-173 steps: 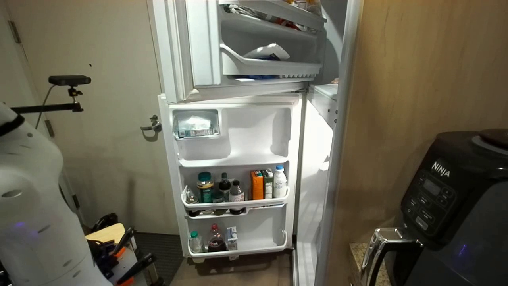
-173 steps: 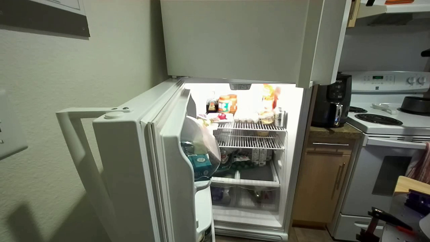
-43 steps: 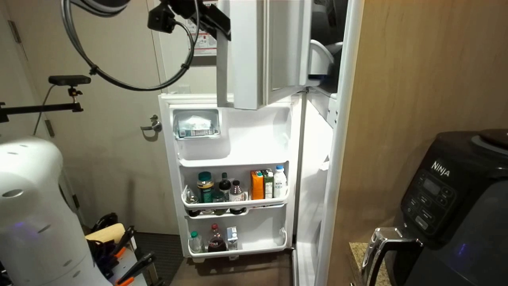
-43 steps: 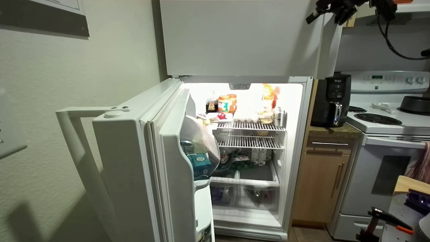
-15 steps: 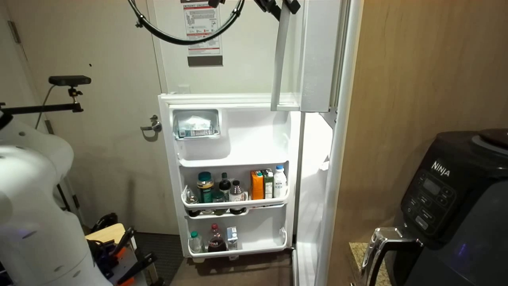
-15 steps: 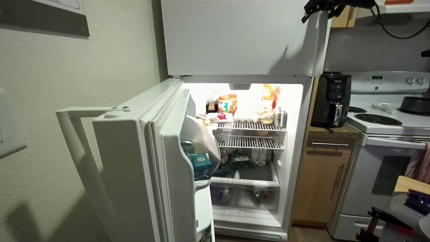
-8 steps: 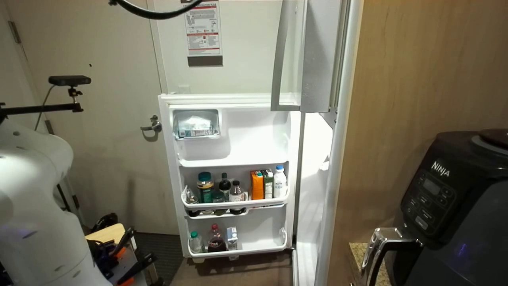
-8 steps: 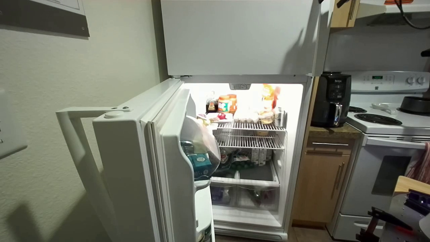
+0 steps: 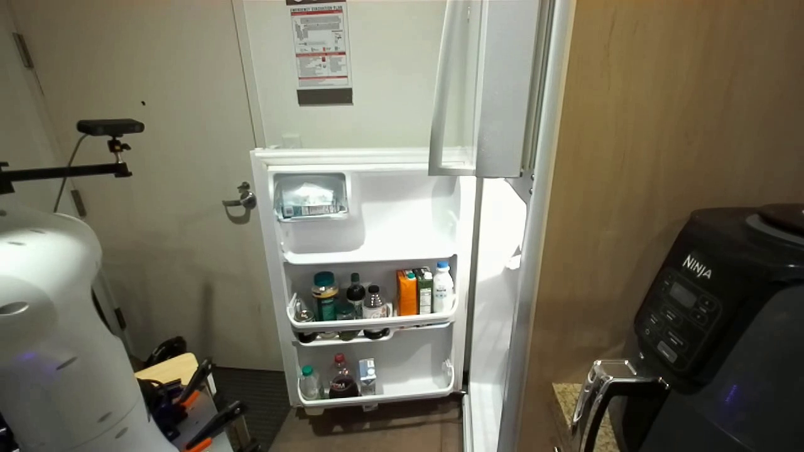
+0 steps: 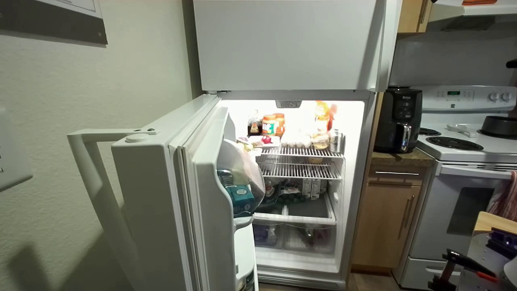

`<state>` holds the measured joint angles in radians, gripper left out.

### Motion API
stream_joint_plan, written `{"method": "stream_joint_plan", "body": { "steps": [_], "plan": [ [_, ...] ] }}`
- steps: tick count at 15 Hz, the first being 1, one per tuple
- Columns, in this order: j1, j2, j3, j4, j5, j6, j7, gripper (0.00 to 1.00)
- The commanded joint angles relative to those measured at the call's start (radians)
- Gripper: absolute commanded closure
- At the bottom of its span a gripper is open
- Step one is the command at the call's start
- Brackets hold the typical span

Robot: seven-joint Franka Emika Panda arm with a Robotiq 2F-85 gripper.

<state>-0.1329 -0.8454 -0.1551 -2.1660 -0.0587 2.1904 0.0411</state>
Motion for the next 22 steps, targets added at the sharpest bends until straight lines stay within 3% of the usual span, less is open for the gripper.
{"method": "stream_joint_plan", "body": {
  "steps": [1,6,17,22],
  "plan": [
    [0.071,-0.115,-0.033,-0.046,0.051,-0.148,-0.120,0.00],
    [0.129,-0.221,-0.034,-0.118,0.063,-0.272,-0.197,0.00],
    [0.182,-0.410,-0.046,-0.349,0.050,-0.309,-0.302,0.00],
    [0.197,-0.476,-0.067,-0.387,0.048,-0.373,-0.346,0.00]
  ]
}}
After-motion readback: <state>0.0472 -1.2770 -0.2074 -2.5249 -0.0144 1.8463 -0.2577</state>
